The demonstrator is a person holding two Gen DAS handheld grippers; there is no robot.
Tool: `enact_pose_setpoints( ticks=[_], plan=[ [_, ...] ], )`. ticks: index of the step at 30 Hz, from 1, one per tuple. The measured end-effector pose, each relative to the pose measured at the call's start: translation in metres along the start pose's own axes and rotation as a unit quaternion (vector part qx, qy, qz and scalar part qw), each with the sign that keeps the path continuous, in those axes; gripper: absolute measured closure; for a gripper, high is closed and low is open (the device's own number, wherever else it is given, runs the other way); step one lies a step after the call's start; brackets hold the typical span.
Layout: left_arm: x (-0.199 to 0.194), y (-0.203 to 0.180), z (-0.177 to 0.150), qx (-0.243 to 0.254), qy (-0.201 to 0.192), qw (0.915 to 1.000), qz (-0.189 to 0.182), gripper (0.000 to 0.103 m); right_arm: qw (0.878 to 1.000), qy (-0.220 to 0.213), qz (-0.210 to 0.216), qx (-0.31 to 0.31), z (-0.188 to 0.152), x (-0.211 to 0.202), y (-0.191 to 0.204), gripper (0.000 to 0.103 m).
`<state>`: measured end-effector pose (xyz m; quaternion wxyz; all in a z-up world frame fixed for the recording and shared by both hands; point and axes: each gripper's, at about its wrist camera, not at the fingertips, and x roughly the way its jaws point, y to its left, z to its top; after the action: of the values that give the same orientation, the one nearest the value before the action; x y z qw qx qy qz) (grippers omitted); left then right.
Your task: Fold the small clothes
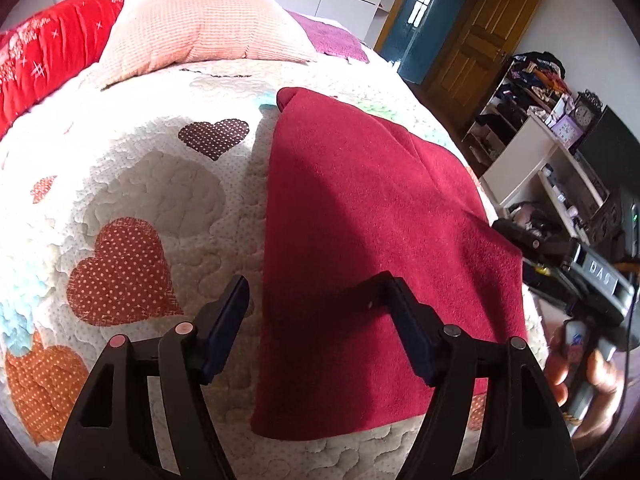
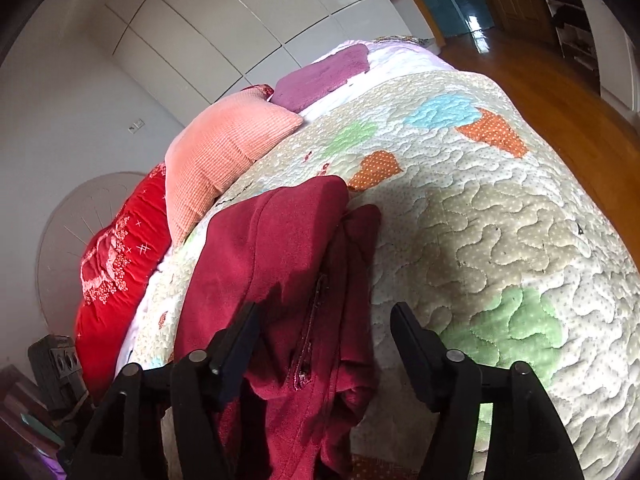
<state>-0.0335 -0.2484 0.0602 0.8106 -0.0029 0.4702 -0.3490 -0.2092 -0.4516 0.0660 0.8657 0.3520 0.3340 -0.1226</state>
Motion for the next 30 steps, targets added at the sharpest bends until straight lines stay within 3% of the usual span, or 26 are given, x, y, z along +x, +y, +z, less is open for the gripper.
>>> enact_pose_setpoints(
  ticks=[8,11,14,17,19,25,28,30],
  plan=[
    [0.039,0.026,0.015,-0.063,0.056,0.992,-0.093,0.016,0.996,0.021,0.07,0.046,0.004,0.032,-0.016,0.027],
    [0.045,0.026,0.016,-0.068,0.049,0.9907,-0.108,0.015,0.994,0.026,0.096,0.045,0.007,0.044,-0.011,0.023],
    [0.044,0.018,0.016,-0.057,0.042,0.9923,-0.102,0.017,0.994,0.045,0.097,0.021,0.009,0.058,0.0,0.022],
    [0.037,0.011,0.014,-0.034,0.034,0.9947,-0.09,0.039,0.997,0.04,0.056,-0.033,0.007,0.055,0.02,0.049],
    [0.024,0.008,0.011,-0.02,0.024,0.996,-0.083,0.046,0.996,0.032,0.062,-0.05,0.003,0.042,0.03,0.058],
    [-0.044,0.006,-0.023,0.007,-0.001,0.998,-0.063,0.047,0.99,0.053,0.101,-0.086,-0.029,0.006,0.063,0.06],
    [-0.075,0.014,-0.053,-0.005,-0.002,0.9989,-0.046,0.047,0.986,0.074,0.124,-0.087,-0.054,0.002,0.073,0.06],
    [-0.084,0.019,-0.073,-0.021,0.01,0.9992,-0.033,0.047,0.985,0.09,0.114,-0.098,-0.071,0.007,0.077,0.059]
  ],
)
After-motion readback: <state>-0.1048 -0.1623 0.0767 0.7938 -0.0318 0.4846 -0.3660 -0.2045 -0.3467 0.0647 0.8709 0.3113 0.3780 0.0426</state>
